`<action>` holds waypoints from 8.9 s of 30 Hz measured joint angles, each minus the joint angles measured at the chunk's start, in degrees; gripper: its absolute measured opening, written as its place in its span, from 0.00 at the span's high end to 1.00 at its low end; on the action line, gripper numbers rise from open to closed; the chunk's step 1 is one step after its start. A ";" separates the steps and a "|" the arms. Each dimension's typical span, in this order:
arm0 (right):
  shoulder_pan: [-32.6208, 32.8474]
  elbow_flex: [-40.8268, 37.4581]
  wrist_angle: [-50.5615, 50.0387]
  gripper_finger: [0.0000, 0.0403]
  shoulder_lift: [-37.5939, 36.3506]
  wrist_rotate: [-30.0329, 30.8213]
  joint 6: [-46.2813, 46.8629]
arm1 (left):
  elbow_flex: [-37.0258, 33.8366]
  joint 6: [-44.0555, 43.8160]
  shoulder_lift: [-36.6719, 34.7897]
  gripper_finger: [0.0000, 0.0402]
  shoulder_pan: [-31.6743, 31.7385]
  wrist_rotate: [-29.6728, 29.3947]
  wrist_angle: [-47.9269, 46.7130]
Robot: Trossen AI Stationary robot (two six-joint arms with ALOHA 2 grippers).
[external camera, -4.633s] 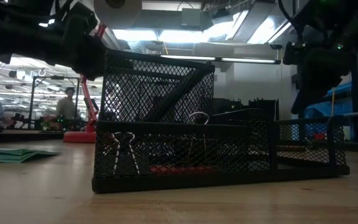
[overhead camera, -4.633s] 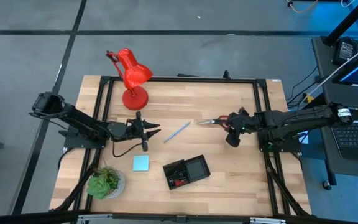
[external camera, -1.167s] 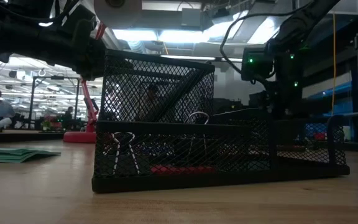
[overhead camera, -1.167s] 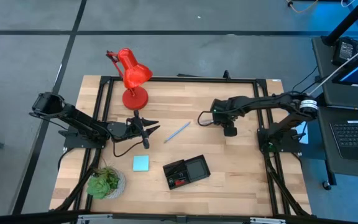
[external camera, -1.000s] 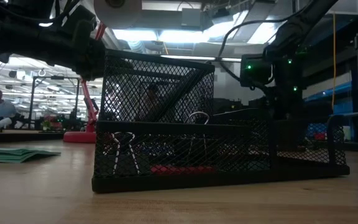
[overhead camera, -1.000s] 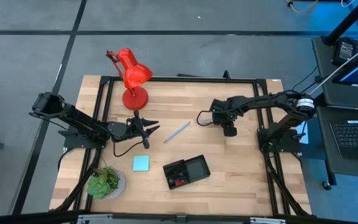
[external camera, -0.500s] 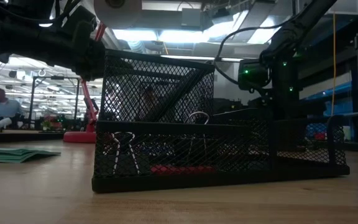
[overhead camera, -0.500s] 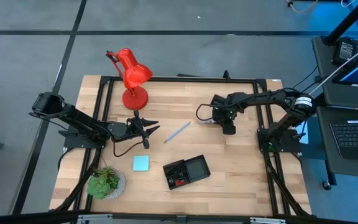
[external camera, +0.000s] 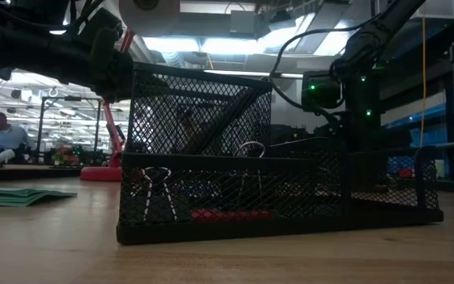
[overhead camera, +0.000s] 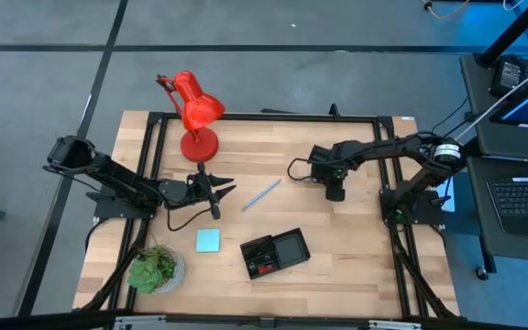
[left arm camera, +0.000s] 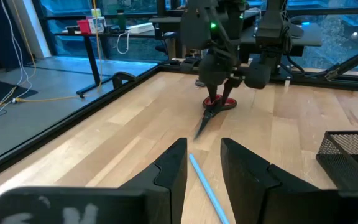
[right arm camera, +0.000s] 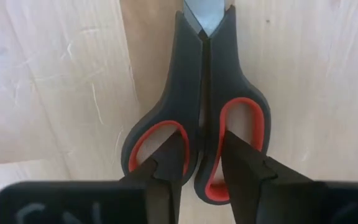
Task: Pick and place office supplies into organizer
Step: Put the black scissors into the black desk organizer
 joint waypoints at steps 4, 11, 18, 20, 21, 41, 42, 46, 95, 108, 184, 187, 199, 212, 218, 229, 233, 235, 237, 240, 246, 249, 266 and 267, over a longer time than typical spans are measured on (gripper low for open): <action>1.44 -0.04 0.10 0.77 0.00 1.74 0.05 | 0.00 0.00 0.00 0.77 0.00 0.02 0.00; 2.01 -0.06 0.04 0.78 0.00 1.46 0.22 | 0.00 0.00 0.00 0.77 0.00 0.02 0.01; 2.01 -0.04 -0.03 0.81 0.00 1.05 0.10 | 0.00 -0.02 0.00 0.77 0.00 0.00 0.01; 2.01 -0.03 -0.11 0.81 0.00 1.02 0.09 | 0.00 0.00 0.00 0.77 0.00 0.02 0.01; 2.01 0.15 -0.36 0.81 0.00 0.96 0.13 | 0.00 -0.01 0.00 0.77 0.00 0.01 0.01; 2.06 5.60 -2.21 0.81 0.91 0.66 -0.18 | 0.00 -0.02 0.00 0.77 0.00 0.24 0.01; 2.06 5.60 -2.34 0.81 0.90 0.70 -0.30 | 0.00 -0.01 0.00 0.77 -0.01 0.24 0.01; 2.06 5.60 -2.52 0.81 0.85 0.85 -0.41 | 0.00 -0.01 0.00 0.77 -0.01 0.24 -0.01; 22.33 5.84 -1.52 0.81 -17.29 39.67 -8.38 | 0.00 -14.08 0.00 0.77 -0.02 0.30 -0.01; 31.51 5.84 16.56 0.81 -17.07 55.34 -31.00 | 1.99 -26.75 0.00 0.75 2.14 14.92 0.42; 39.59 5.77 45.30 0.81 -5.68 60.39 -53.90 | 60.47 -23.91 24.23 0.65 8.65 18.52 -67.28; 39.56 5.77 45.30 0.81 -5.68 60.41 -53.90 | 60.50 -23.91 24.22 0.66 9.07 18.64 -67.25; 39.61 5.77 45.30 0.77 -5.72 60.73 -53.90 | 60.46 -20.80 24.22 0.89 9.06 18.40 -66.94; 39.83 5.77 45.21 0.71 -5.75 60.35 -50.88 | 60.43 -18.99 24.20 0.93 8.87 19.34 -66.99; 41.25 5.81 45.39 0.61 -6.08 59.96 -47.48 | 60.43 -19.12 24.17 0.93 8.75 20.16 -66.81; 44.86 5.88 40.27 0.37 -13.38 68.73 -29.12 | 60.46 -16.40 21.91 0.93 8.70 19.33 -67.37; 45.55 5.86 27.78 0.37 -18.39 63.12 -14.17 | 60.46 -14.03 19.85 0.93 7.65 16.31 -67.44; 45.44 5.86 20.33 0.37 -21.20 59.40 -4.76 | 60.46 -13.18 18.57 0.93 6.60 14.15 -67.17; 45.41 5.86 14.00 0.37 -23.98 56.83 4.00 | 60.46 -11.78 17.21 0.93 5.19 11.23 -67.06; 45.49 5.84 7.17 0.37 -27.05 55.50 14.21 | 60.33 -9.22 15.67 0.93 2.53 6.02 -65.38; 45.44 5.07 2.92 0.37 -29.59 55.54 22.54 | 54.90 -5.38 14.13 0.93 -3.62 3.11 -50.47; 45.44 3.92 3.09 0.37 -29.51 55.47 22.95 | 50.64 -4.85 14.16 0.93 -6.27 2.74 -42.03; 45.42 -6.16 10.07 0.37 -29.38 55.22 32.77 | 25.29 -7.50 23.44 0.93 -14.97 0.35 16.00; 45.42 -6.37 10.37 0.37 -29.38 55.23 32.77 | 25.40 -7.49 25.07 0.93 -15.03 0.63 18.50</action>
